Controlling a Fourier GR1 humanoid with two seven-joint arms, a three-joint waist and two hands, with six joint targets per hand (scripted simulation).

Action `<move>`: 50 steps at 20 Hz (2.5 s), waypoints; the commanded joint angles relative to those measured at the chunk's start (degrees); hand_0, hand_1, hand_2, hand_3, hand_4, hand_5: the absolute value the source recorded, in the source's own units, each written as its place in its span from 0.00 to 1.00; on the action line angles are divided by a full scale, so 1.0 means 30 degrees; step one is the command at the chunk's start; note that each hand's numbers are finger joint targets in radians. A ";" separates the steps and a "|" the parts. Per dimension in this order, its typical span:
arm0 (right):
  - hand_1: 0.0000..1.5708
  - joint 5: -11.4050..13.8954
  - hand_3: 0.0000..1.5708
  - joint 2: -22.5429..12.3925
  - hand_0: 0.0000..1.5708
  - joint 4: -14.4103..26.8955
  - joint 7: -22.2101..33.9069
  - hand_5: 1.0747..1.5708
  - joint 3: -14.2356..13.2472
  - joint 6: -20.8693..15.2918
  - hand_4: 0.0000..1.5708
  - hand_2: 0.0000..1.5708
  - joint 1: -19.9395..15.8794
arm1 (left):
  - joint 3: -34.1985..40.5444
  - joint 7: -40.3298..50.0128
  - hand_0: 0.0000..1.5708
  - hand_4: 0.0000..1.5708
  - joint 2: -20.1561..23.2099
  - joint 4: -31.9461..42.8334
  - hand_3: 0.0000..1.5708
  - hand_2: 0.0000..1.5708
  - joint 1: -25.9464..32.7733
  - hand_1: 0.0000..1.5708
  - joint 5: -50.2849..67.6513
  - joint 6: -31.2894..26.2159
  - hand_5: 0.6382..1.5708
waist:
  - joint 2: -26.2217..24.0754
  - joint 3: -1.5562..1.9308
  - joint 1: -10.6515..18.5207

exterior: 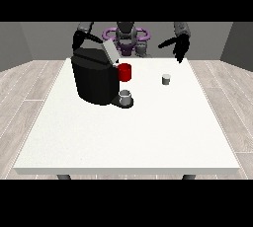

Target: Insert the coffee pod into the coffee machine and close the lid

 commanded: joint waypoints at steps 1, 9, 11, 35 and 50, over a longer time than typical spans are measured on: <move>0.00 0.0811 0.00 0.0676 0.00 -0.1078 0.0628 1.00 0.1081 -0.0497 0.00 0.00 -0.0142 | 0.0040 -0.1069 0.00 0.00 0.1101 0.2550 0.00 0.00 -0.0966 0.00 -0.1528 -0.0181 1.00 | 0.0753 -0.0013 -0.1127; 0.00 0.0531 0.00 0.0757 0.00 -0.0397 0.0037 1.00 0.0698 -0.0401 0.00 0.00 -0.0986 | -0.0052 -0.2624 0.00 0.00 0.1325 0.6718 0.00 0.00 -0.3036 0.00 -0.3479 0.0427 1.00 | 0.2895 -0.0011 -0.1452; 0.00 0.1129 0.00 0.0590 0.00 -0.0349 0.0797 1.00 0.0675 -0.0699 0.00 0.00 -0.1509 | -0.0182 -0.3444 0.00 0.00 0.1665 0.7736 0.00 0.00 -0.3311 0.00 -0.4288 0.0685 1.00 | 0.2855 -0.0012 -0.0940; 0.00 0.0017 0.00 0.1260 0.00 0.3624 0.0101 1.00 0.1737 -0.1418 0.00 0.00 -0.2987 | -0.2955 -0.4539 0.48 0.24 0.1690 1.2837 0.51 0.60 -0.7049 0.48 -1.1505 0.3278 1.00 | 0.3080 -0.0006 -0.0568; 0.00 0.0231 0.00 -0.0231 0.00 0.7596 0.0089 1.00 -0.1518 -0.0957 0.00 0.00 -0.3528 | -0.2165 -0.4869 0.92 0.33 -0.1622 1.2266 0.87 0.91 -0.8644 0.92 -1.0905 0.1610 1.00 | 0.0427 0.0006 0.0758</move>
